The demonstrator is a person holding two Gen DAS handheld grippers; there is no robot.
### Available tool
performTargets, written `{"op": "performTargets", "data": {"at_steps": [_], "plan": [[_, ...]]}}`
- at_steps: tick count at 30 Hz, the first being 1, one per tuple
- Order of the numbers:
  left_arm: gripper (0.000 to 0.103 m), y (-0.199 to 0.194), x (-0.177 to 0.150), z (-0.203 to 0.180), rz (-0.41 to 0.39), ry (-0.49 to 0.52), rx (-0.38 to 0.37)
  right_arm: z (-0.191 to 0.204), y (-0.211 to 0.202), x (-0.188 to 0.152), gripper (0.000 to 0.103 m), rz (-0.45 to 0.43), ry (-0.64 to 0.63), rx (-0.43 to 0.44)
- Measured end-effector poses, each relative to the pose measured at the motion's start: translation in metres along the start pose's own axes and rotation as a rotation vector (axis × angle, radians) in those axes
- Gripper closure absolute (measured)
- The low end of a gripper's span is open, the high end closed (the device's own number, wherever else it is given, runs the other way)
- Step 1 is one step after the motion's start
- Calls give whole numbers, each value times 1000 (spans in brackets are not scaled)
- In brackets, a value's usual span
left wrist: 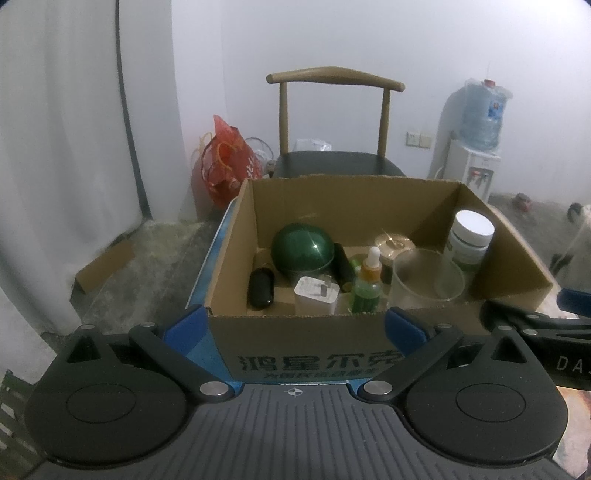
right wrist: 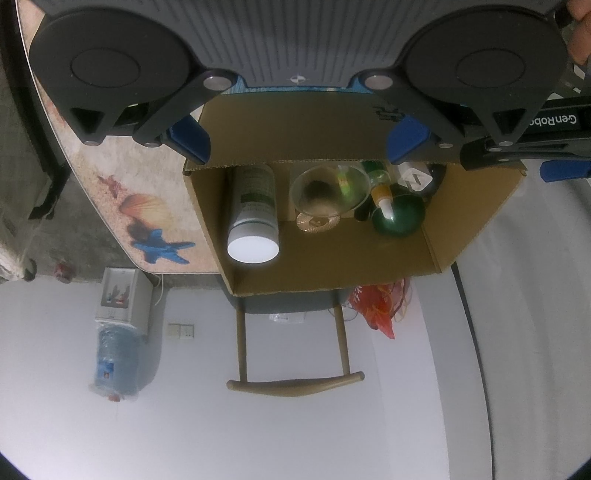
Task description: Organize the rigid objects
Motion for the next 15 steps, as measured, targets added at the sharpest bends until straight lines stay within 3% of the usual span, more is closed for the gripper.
{"op": "performTargets", "data": {"at_steps": [15], "plan": [[1,0,0,-1,1,2,1,-1,0,0,0,4,2,0]]}}
Point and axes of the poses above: each gripper's, at about its wrist camera, not at the fingertips, and y roughly the way its jaws point, z to its left, x to its top, the point moved 4 cm from there along y, roughly the way its jaws point, and after that the axes turned 8 degrees about x, right-handed, at the moved point
